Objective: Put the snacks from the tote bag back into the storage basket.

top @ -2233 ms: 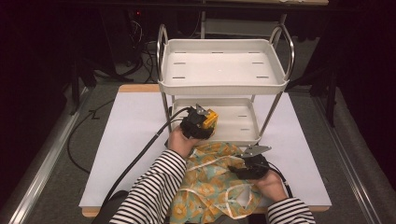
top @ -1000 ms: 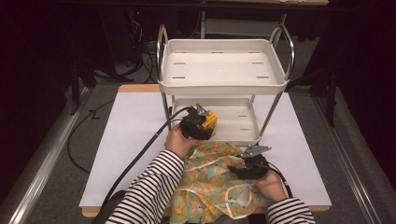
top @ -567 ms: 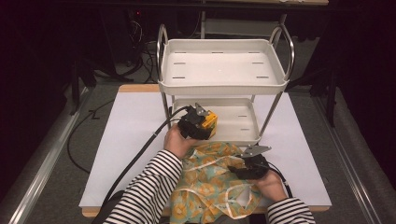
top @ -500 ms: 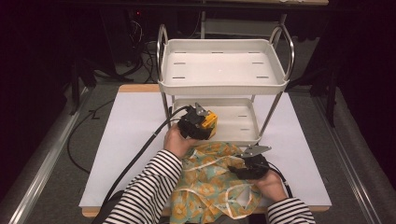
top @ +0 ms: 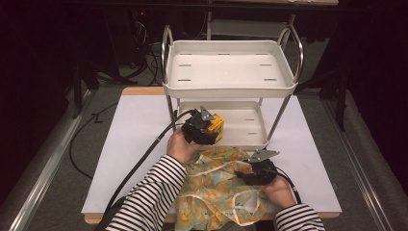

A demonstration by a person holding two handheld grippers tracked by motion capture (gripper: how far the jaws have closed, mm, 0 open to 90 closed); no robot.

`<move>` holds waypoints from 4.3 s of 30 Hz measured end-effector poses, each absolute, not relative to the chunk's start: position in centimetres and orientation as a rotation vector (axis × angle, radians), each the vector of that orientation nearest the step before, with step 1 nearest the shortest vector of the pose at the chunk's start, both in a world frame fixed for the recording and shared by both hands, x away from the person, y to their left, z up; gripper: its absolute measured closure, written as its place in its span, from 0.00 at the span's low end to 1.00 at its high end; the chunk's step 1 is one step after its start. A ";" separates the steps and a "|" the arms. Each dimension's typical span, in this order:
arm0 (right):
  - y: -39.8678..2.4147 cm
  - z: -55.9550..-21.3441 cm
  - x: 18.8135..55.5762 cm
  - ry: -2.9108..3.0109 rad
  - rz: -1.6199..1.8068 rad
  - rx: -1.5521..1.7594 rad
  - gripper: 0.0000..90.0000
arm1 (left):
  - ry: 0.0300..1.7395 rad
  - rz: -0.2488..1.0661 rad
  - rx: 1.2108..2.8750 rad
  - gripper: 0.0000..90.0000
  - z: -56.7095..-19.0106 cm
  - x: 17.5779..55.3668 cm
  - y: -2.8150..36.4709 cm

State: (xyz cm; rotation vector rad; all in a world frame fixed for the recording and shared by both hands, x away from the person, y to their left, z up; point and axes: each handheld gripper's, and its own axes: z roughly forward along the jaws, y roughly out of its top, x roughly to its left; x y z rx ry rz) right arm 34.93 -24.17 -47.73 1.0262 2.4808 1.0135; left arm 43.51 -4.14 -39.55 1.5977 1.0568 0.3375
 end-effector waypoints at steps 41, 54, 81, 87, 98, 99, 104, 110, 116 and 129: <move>-24.1 -47.7 34.9 2.478 1.015 1.032 0.48 | 1.010 0.347 1.628 0.43 -38.5 42.0 -2.4; -24.1 -47.7 34.9 2.477 1.014 1.032 0.48 | 1.009 0.360 1.624 0.43 -38.6 41.4 -1.5; -24.1 -47.7 34.9 2.477 1.017 1.037 0.48 | 0.990 0.335 1.589 0.43 -37.4 40.0 0.2; -24.1 -47.7 34.9 2.478 1.015 1.038 0.48 | 0.993 0.326 1.583 0.43 -37.2 39.5 0.8; -24.1 -47.7 34.9 2.481 1.013 1.040 0.48 | 0.997 0.319 1.573 0.43 -37.1 39.1 1.9; -24.1 -47.7 34.9 2.481 1.013 1.040 0.48 | 0.997 0.320 1.577 0.43 -37.1 39.1 2.0; -24.1 -47.7 34.9 2.480 1.011 1.037 0.48 | 1.004 0.309 1.589 0.43 -37.2 38.9 2.4; -24.1 -47.7 34.9 2.481 1.008 1.045 0.47 | 1.016 0.306 1.567 0.43 -37.3 38.7 2.9; -24.1 -47.7 34.9 2.481 1.005 1.039 0.47 | 1.028 0.296 1.571 0.43 -37.7 38.5 3.3; -24.0 -47.6 35.0 2.486 1.002 1.042 0.47 | 1.022 0.301 1.567 0.43 -37.8 37.7 3.8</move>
